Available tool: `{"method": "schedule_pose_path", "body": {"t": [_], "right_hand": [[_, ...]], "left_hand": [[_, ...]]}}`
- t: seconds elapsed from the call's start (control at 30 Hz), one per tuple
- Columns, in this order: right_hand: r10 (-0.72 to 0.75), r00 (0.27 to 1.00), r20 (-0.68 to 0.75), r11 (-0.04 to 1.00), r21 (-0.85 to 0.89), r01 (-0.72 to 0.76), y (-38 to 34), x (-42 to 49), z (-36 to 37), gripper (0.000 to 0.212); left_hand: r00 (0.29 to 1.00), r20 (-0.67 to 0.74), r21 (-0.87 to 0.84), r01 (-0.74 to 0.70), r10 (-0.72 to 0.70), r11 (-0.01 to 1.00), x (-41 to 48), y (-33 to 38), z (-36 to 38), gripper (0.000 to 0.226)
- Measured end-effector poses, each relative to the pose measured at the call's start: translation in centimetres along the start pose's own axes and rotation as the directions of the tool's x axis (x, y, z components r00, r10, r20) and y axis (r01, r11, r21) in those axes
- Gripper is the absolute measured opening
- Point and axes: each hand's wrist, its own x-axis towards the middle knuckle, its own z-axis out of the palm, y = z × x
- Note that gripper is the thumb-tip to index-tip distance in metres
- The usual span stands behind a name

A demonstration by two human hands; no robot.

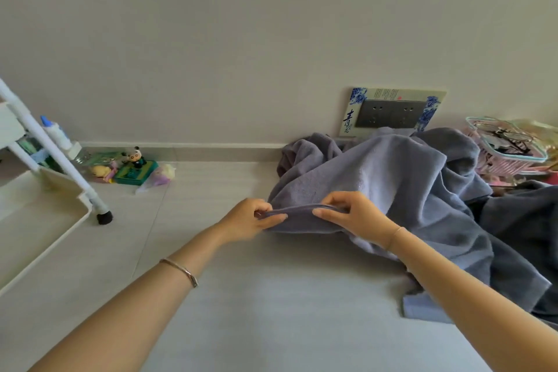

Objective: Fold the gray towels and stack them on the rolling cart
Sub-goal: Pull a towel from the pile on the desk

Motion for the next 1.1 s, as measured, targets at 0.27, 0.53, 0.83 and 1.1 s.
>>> {"method": "schedule_pose_path", "body": {"t": [0.27, 0.53, 0.83, 1.1], "right_hand": [[-0.172, 0.981, -0.084, 0.964, 0.189, 0.186, -10.7, 0.0, -5.4, 0.021], [-0.393, 0.918, -0.054, 0.83, 0.408, 0.379, -22.0, -2.9, -11.0, 0.014], [-0.229, 0.973, -0.005, 0.887, 0.411, 0.211, -19.4, 3.3, -7.5, 0.013], [0.064, 0.996, -0.059, 0.995, 0.082, -0.059, -4.3, 13.7, 4.7, 0.019]], "left_hand": [[0.973, -0.207, -0.112, -0.123, 0.098, 0.986, -2.8, 10.0, -7.0, 0.063], [0.878, -0.357, 0.025, -0.332, 0.319, 0.943, -8.4, 22.8, -15.6, 0.057], [0.927, -0.343, 0.078, -0.135, 0.153, 0.988, -4.6, 16.5, -17.0, 0.036], [0.927, -0.375, 0.344, 0.158, -0.019, 0.925, 2.9, -3.2, -12.0, 0.037]]}}
